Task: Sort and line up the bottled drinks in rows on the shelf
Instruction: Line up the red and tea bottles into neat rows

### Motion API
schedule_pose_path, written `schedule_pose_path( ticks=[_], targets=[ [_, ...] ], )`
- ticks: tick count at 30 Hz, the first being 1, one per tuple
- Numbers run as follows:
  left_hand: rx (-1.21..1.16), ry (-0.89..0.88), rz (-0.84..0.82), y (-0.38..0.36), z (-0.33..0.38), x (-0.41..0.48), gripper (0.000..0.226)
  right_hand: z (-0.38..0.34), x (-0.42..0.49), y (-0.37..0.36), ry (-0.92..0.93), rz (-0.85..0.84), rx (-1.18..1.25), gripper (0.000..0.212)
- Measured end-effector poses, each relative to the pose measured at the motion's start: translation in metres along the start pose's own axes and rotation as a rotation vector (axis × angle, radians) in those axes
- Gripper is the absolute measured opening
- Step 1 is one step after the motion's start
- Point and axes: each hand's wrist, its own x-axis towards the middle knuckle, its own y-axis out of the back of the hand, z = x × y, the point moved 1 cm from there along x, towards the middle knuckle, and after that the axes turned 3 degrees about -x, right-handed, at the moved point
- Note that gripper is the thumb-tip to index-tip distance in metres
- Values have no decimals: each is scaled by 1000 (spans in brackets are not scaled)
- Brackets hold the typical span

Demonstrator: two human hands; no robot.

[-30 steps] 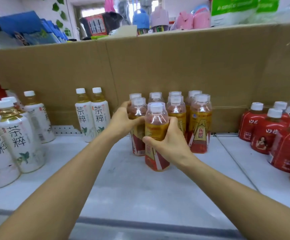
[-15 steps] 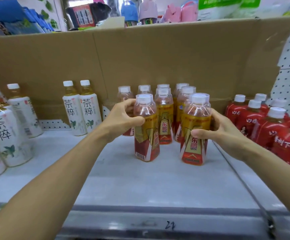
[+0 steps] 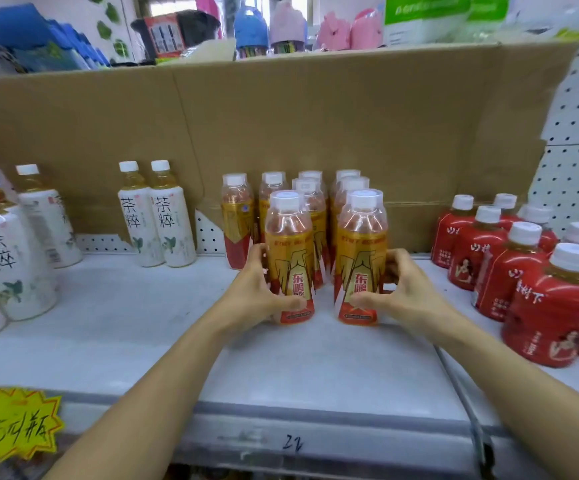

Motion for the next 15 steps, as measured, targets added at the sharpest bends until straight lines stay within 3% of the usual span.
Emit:
schedule_pose_path(
  ticks=[3,15],
  targets=[
    [-95,0,-54,-2,-3,3,84,6,4,0,45,-13,68,58],
    [-16,-60,16,-10,-4,-6,69,8,2,-10,73,-5,61,69]
  ],
)
